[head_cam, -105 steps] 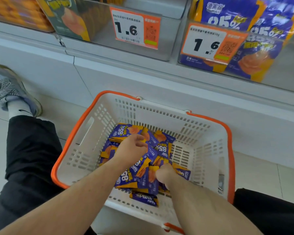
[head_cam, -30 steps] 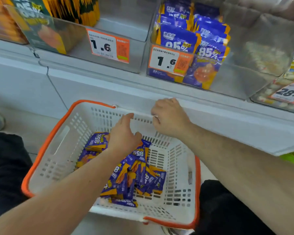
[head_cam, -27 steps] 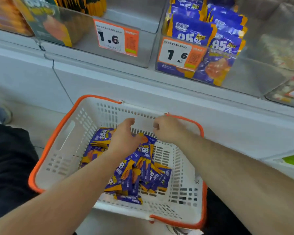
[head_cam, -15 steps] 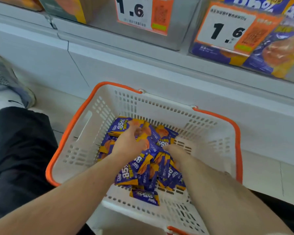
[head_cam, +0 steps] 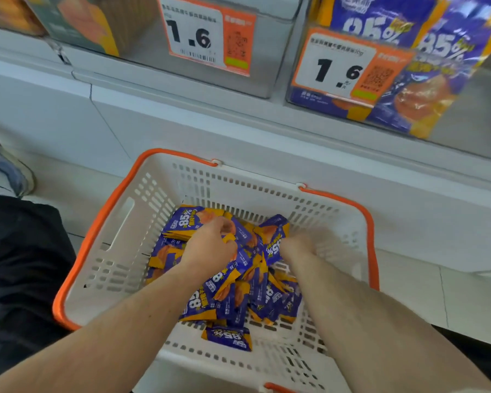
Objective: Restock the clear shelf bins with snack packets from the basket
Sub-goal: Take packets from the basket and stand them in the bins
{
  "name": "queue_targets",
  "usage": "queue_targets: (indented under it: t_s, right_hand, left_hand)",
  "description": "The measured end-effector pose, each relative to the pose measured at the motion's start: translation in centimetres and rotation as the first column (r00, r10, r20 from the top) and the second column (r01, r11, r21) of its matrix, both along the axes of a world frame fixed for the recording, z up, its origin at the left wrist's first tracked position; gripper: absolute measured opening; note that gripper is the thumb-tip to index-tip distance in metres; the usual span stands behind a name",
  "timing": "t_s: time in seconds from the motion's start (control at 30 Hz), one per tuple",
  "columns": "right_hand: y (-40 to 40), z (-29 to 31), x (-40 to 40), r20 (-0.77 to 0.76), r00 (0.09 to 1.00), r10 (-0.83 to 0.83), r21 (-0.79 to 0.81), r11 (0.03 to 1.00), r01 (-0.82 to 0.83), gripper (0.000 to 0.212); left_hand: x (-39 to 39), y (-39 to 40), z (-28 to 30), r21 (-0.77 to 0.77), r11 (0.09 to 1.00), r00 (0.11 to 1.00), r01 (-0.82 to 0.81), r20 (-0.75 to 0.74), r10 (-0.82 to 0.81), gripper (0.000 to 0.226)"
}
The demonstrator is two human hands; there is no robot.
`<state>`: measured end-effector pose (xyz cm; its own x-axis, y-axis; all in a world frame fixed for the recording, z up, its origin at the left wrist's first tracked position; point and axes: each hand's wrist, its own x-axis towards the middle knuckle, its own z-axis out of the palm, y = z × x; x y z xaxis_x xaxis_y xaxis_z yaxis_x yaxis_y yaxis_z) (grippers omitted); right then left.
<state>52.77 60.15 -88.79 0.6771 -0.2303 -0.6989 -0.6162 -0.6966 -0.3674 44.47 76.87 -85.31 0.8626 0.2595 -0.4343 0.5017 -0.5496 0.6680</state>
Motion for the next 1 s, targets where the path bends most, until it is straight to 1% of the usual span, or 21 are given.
queue_targets:
  t_s: [0.03, 0.07, 0.13, 0.17, 0.23, 0.3, 0.33, 0.37, 0.4, 0.5, 0.57, 0.6, 0.63, 0.67, 0.7, 0.73, 0.77, 0.83, 0.9, 0.97, 1.0]
  right_hand:
    - [-0.4, 0.6, 0.4, 0.036, 0.996, 0.084, -0.044, 0.996, -0.082, 0.007]
    - [-0.7, 2.1, 0.7, 0.025, 0.981, 0.190, -0.113, 0.976, -0.186, 0.009]
    - [-1.2, 4.5, 1.3, 0.011, 0.912, 0.411, -0.191, 0.896, -0.401, 0.022]
    - [-1.2, 6.6, 1.3, -0.003, 0.892, 0.452, -0.204, 0.873, -0.443, 0.028]
    - [-1.4, 10.0, 1.7, 0.031, 0.853, 0.522, -0.194, 0.840, -0.507, 0.032]
    - [-1.4, 13.9, 1.5, -0.011, 0.734, 0.679, -0.271, 0.705, -0.655, 0.032]
    - [-1.5, 15.4, 1.3, -0.011, 0.731, 0.683, -0.279, 0.699, -0.658, 0.032]
    - [-1.6, 16.8, 1.5, 0.037, 0.734, 0.678, -0.268, 0.715, -0.646, 0.032]
    - [-1.8, 18.0, 1.7, 0.082, 0.724, 0.685, -0.270, 0.715, -0.645, 0.032]
    - [-2.2, 21.5, 2.3, 0.176, 0.654, 0.736, -0.274, 0.675, -0.685, 0.032]
    - [-2.8, 23.1, 2.6, 0.298, 0.632, 0.716, -0.231, 0.696, -0.680, 0.031]
    - [-3.3, 23.7, 2.8, 0.382, 0.641, 0.666, -0.183, 0.734, -0.654, 0.029]
    - [-3.9, 24.1, 3.0, 0.461, 0.654, 0.599, -0.126, 0.774, -0.620, 0.025]
    - [-4.6, 24.2, 3.3, 0.527, 0.679, 0.512, -0.050, 0.815, -0.577, 0.019]
    - [-5.3, 24.2, 3.4, 0.551, 0.723, 0.417, 0.050, 0.848, -0.527, 0.014]
    - [-5.8, 24.1, 3.5, 0.538, 0.775, 0.330, 0.155, 0.865, -0.476, 0.013]
    - [-6.2, 24.0, 3.4, 0.505, 0.820, 0.270, 0.230, 0.873, -0.430, 0.015]
    - [-6.6, 24.1, 3.4, 0.469, 0.862, 0.191, 0.277, 0.895, -0.349, 0.017]
    - [-7.0, 24.2, 3.5, 0.481, 0.866, 0.138, 0.287, 0.909, -0.304, 0.023]
    - [-7.3, 24.3, 3.5, 0.503, 0.857, 0.111, 0.261, 0.926, -0.273, 0.031]
    - [-7.3, 24.3, 3.6, 0.504, 0.860, 0.075, 0.291, 0.923, -0.251, 0.030]
  left_hand:
    - [0.0, -0.3, 0.3, 0.001, 1.000, 1.000, 0.020, 0.016, -0.020, 0.034]
    - [0.0, -0.6, 0.8, -0.002, 0.999, 0.999, 0.034, 0.028, -0.034, 0.036]
    - [0.0, -1.2, 1.8, -0.022, 0.999, 0.998, 0.048, 0.048, -0.047, 0.038]
    - [0.0, -1.4, 2.3, -0.039, 0.998, 0.997, 0.053, 0.055, -0.051, 0.041]
    - [0.1, -2.1, 3.6, -0.073, 0.995, 0.997, 0.062, 0.053, -0.058, 0.051]
    - [0.3, -3.0, 4.9, -0.153, 0.988, 0.999, 0.029, 0.027, -0.025, 0.065]
    - [0.4, -3.5, 5.8, -0.212, 0.977, 1.000, 0.001, 0.011, 0.002, 0.069]
    - [0.5, -3.9, 6.5, -0.274, 0.962, 1.000, -0.024, 0.000, 0.025, 0.068]
    - [0.7, -4.4, 7.2, -0.330, 0.944, 1.000, -0.026, 0.006, 0.029, 0.061]
    - [1.4, -5.3, 8.9, -0.442, 0.897, 0.991, -0.021, 0.110, 0.077, 0.011]
    - [1.6, -5.5, 9.9, -0.515, 0.856, 0.981, -0.036, 0.147, 0.130, 0.014]
    - [1.7, -5.6, 10.4, -0.598, 0.800, 0.979, -0.037, 0.138, 0.148, 0.013]
    - [1.9, -5.7, 10.8, -0.701, 0.713, 0.980, -0.026, 0.122, 0.156, 0.012]
    - [1.9, -5.8, 11.3, -0.798, 0.603, 0.981, -0.006, 0.112, 0.158, 0.012]
    - [1.9, -6.0, 11.8, -0.865, 0.501, 0.980, 0.016, 0.113, 0.164, 0.016]
    - [1.9, -6.2, 12.2, -0.901, 0.431, 0.978, 0.044, 0.127, 0.165, 0.021]
    - [2.0, -6.4, 12.5, -0.914, 0.401, 0.975, 0.067, 0.146, 0.169, 0.025]
    - [2.1, -6.9, 12.8, -0.919, 0.382, 0.965, 0.099, 0.182, 0.189, 0.024]
    - [2.4, -7.4, 13.0, -0.928, 0.363, 0.945, 0.084, 0.190, 0.266, 0.020]
    - [2.8, -7.7, 13.1, -0.943, 0.331, 0.917, 0.042, 0.168, 0.362, 0.017]
    - [3.0, -8.0, 13.4, -0.949, 0.315, 0.905, 0.022, 0.152, 0.396, 0.015]
